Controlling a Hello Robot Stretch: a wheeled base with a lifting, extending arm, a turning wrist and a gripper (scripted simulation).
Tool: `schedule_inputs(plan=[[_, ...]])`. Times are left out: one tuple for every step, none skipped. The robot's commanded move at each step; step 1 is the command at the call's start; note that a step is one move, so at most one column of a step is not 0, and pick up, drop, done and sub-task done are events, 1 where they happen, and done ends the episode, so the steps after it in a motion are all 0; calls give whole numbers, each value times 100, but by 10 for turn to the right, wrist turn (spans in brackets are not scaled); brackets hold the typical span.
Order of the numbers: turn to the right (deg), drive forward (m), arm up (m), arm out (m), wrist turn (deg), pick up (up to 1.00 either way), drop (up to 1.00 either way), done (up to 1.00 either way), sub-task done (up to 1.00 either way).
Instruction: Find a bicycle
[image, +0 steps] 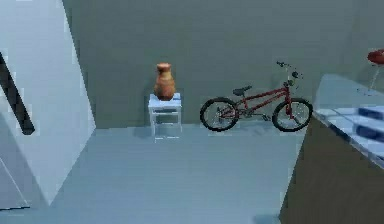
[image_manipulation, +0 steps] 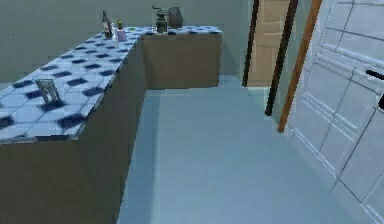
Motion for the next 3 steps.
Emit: schedule_inputs(plan=[[0,100,0,0,0,0,0,0,0],[0,20,0,0,0,0,0,0,0],[450,0,0,0,0,0,0,0,0]])
